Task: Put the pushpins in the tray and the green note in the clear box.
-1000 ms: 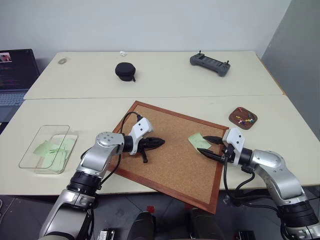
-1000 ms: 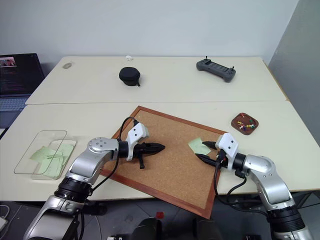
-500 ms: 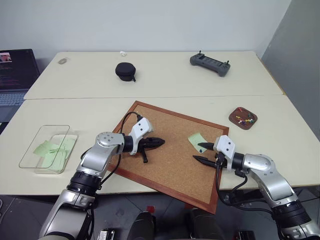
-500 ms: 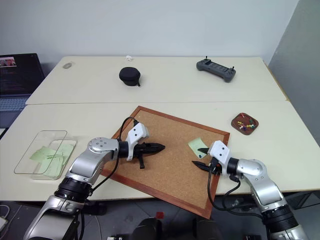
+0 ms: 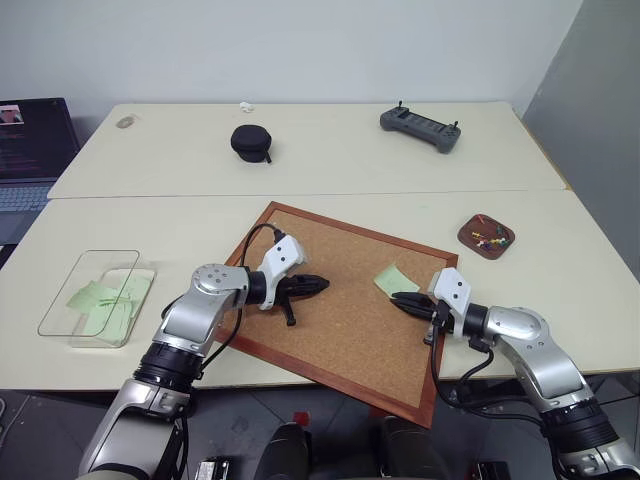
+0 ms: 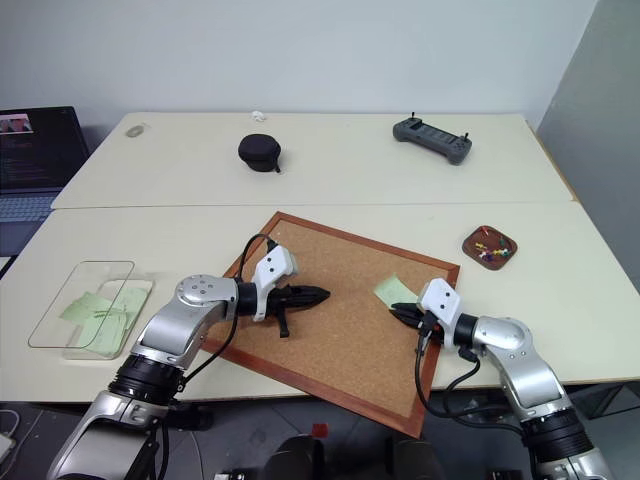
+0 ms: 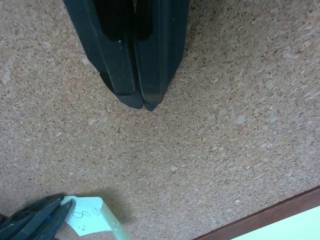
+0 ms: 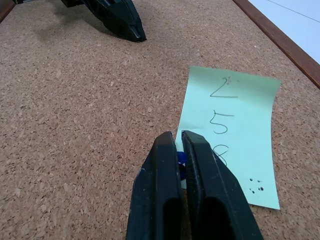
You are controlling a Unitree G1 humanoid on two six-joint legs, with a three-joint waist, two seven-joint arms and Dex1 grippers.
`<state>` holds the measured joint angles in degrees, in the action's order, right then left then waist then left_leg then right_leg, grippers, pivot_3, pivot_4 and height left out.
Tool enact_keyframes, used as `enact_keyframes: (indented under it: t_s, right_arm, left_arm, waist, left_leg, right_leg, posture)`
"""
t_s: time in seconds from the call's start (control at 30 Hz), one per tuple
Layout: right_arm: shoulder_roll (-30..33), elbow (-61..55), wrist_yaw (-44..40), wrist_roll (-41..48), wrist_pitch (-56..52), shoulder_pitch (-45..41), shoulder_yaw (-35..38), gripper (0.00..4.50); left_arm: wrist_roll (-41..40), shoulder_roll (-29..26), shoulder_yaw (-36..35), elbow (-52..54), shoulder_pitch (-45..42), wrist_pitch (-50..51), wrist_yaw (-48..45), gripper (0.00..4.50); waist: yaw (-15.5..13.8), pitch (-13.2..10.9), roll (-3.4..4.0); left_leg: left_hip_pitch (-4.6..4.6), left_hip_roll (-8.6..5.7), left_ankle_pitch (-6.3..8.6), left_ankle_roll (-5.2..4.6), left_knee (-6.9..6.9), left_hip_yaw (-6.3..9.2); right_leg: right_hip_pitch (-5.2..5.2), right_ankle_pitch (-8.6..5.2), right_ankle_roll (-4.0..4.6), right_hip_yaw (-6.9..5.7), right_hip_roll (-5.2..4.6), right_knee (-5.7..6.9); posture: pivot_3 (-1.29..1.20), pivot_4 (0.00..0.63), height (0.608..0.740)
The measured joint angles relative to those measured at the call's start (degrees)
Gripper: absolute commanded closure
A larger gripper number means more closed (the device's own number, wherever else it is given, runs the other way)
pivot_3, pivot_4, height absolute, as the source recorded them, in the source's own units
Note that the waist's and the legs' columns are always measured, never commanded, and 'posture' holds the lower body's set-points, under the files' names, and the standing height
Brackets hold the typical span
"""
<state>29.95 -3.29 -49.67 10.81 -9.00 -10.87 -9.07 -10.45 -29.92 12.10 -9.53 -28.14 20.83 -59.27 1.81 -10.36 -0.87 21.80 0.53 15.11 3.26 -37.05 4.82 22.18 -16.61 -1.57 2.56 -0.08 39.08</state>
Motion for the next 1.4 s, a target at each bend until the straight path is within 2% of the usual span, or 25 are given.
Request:
enact_keyframes:
  t_s: [0.63,0.83,1.0,1.17,1.27,1.4]
  right_arm:
    - [3.4,-10.2,-1.1,3.7,-2.8,-3.9,2.9,4.49]
    - [4.3,-10.2,-1.2,3.0,-1.8,-5.9,2.9,4.5]
    - [4.4,-9.9,-0.9,1.7,-1.1,-7.0,3.0,4.5]
    - [4.5,-9.3,0.0,-0.2,1.3,-8.1,3.1,4.5]
    - [4.6,-8.9,0.0,-0.7,2.4,-8.2,3.1,4.5]
    - [4.6,-8.7,1.2,-3.1,6.1,-8.4,3.2,4.5]
  left_arm:
    - [0.0,0.3,-0.1,0.1,0.0,0.5,0.1,4.5]
    - [-6.6,2.5,-3.6,1.3,-1.2,9.1,-0.1,3.6]
    - [-17.7,4.3,-12.6,2.5,-8.2,23.0,2.3,2.73]
    - [-26.9,8.2,-18.3,3.3,-9.2,36.7,7.7,1.69]
    - [-30.1,9.3,-19.8,3.7,-9.2,41.5,10.4,1.15]
    - [-36.9,15.8,-28.5,4.2,-8.9,50.1,18.8,0.47]
  waist:
    - [0.0,0.0,-0.01]
    - [0.0,0.0,-0.07]
    - [0.0,-0.1,-0.13]
    - [0.1,-0.1,-0.14]
    - [0.1,-0.1,-0.14]
    - [0.0,-0.1,-0.14]
  left_leg:
    - [0.01,0.0,0.0,0.0,0.0,0.04]
    - [0.08,0.02,0.0,0.0,-0.01,0.1]
    - [0.12,0.03,0.0,0.0,-0.01,0.13]
    - [0.11,0.07,0.0,0.01,-0.01,0.13]
    - [0.11,0.07,-0.01,0.03,0.0,0.12]
    - [0.11,0.14,-0.01,0.03,-0.03,0.13]
  right_leg:
    - [-0.01,0.0,0.0,-0.02,-0.01,0.0]
    - [0.04,0.0,0.0,-0.09,-0.01,0.0]
    - [0.06,0.0,0.0,-0.12,0.0,0.0]
    - [0.06,0.0,0.0,-0.11,-0.04,-0.01]
    - [0.06,0.0,0.0,-0.08,-0.05,-0.01]
    - [0.05,0.0,0.0,-0.08,-0.17,0.01]
  posture:
    - [0.0,0.15,0.74]
    - [0.0,0.15,0.74]
    - [0.0,0.15,0.74]
    - [0.0,0.15,0.74]
    - [0.0,0.15,0.74]
    - [0.0,0.15,0.74]
